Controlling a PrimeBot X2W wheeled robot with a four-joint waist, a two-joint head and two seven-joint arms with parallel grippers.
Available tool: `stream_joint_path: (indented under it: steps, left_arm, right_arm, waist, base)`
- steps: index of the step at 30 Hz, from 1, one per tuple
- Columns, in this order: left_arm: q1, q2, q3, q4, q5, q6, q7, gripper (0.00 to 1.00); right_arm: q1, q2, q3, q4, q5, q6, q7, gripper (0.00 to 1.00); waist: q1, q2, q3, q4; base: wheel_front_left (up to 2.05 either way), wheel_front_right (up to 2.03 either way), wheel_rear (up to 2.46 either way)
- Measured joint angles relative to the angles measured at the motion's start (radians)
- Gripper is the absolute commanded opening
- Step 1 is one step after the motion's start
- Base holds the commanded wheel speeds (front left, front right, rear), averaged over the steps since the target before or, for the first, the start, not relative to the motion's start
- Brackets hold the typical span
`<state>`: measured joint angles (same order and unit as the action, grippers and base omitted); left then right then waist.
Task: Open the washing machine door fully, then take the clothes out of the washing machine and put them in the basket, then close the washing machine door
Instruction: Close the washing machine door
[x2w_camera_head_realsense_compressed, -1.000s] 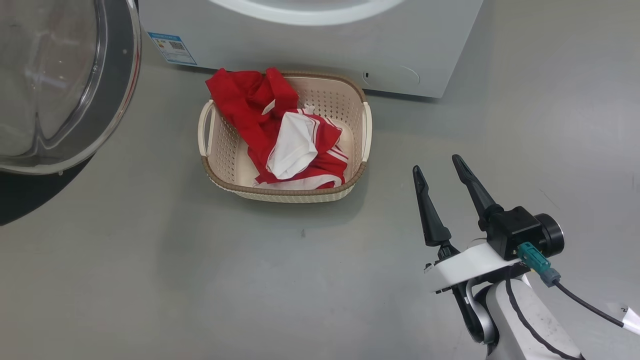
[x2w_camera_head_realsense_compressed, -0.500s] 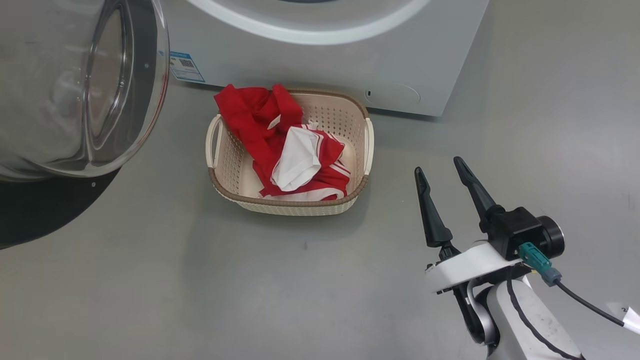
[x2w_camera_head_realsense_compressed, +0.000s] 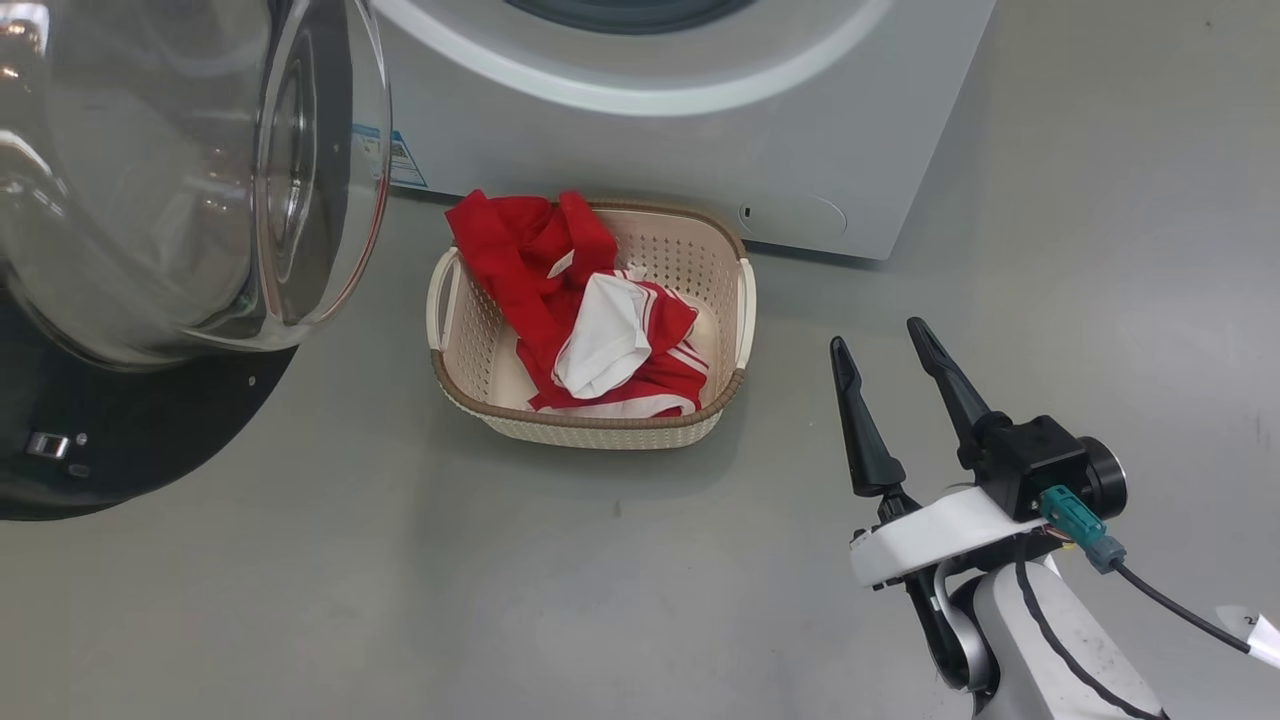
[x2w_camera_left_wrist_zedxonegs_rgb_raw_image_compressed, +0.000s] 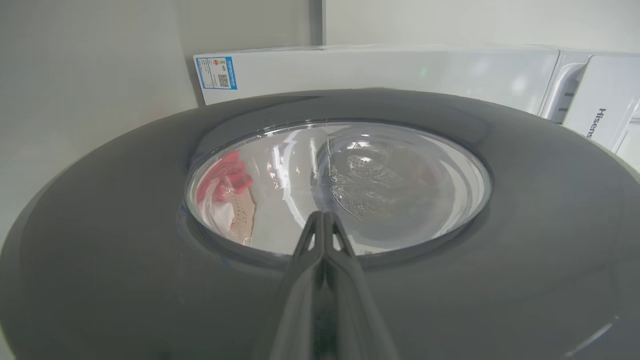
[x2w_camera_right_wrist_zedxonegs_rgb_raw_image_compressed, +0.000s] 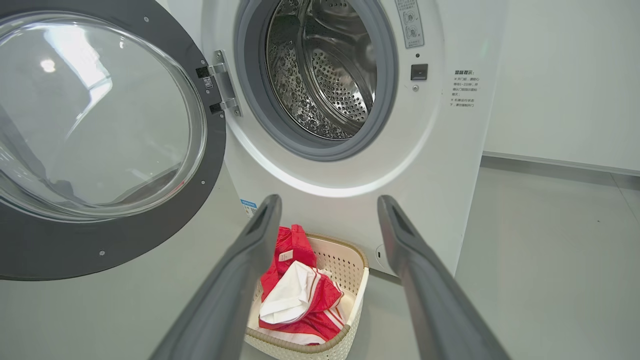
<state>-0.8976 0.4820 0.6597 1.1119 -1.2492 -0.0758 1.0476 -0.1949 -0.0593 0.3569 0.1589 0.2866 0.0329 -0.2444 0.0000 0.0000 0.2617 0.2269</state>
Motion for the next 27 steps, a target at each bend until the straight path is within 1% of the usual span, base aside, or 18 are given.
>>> stream_joint_path:
  steps: [2,5,15,18,24,27]
  left_arm:
    - [0.001,-0.012,0.013,0.007,-0.035,0.0,0.026,0.0]
    - [0.003,-0.029,0.018,0.007,-0.052,-0.006,0.077,0.0]
    - [0.04,-0.066,-0.01,-0.025,-0.055,-0.033,0.202,0.0]
    - [0.05,-0.081,-0.008,-0.032,-0.089,-0.035,0.233,0.0]
    - [0.072,-0.11,-0.016,-0.06,-0.093,-0.037,0.29,0.0]
    - [0.084,-0.134,-0.019,-0.077,-0.101,-0.044,0.316,0.0]
  right_arm:
    - [0.0,0.0,0.0,0.0,0.004,0.0,0.0,1.0]
    - [0.001,0.0,0.001,0.0,0.005,0.0,0.0,1.0]
    - [0.02,0.0,0.011,0.005,0.019,0.001,-0.007,1.0]
    - [0.02,0.0,0.012,0.005,0.021,0.001,-0.008,1.0]
    - [0.022,0.001,0.016,0.006,0.029,0.001,-0.008,1.0]
    - [0.025,0.001,0.017,0.005,0.03,0.001,-0.008,1.0]
  waist:
    - [0.0,0.0,-0.003,0.001]
    - [0.0,0.0,-0.008,0.002]
    - [0.0,0.0,-0.026,-0.001]
    - [0.0,0.0,-0.031,-0.004]
    - [0.0,0.0,-0.041,-0.011]
    - [0.0,0.0,-0.046,-0.015]
  base:
    - [0.0,0.0,0.0]
    - [0.0,0.0,0.0]
    - [0.0,0.0,0.0]
    - [0.0,0.0,0.0]
    - [0.0,0.0,0.0]
    - [0.0,0.0,0.0]
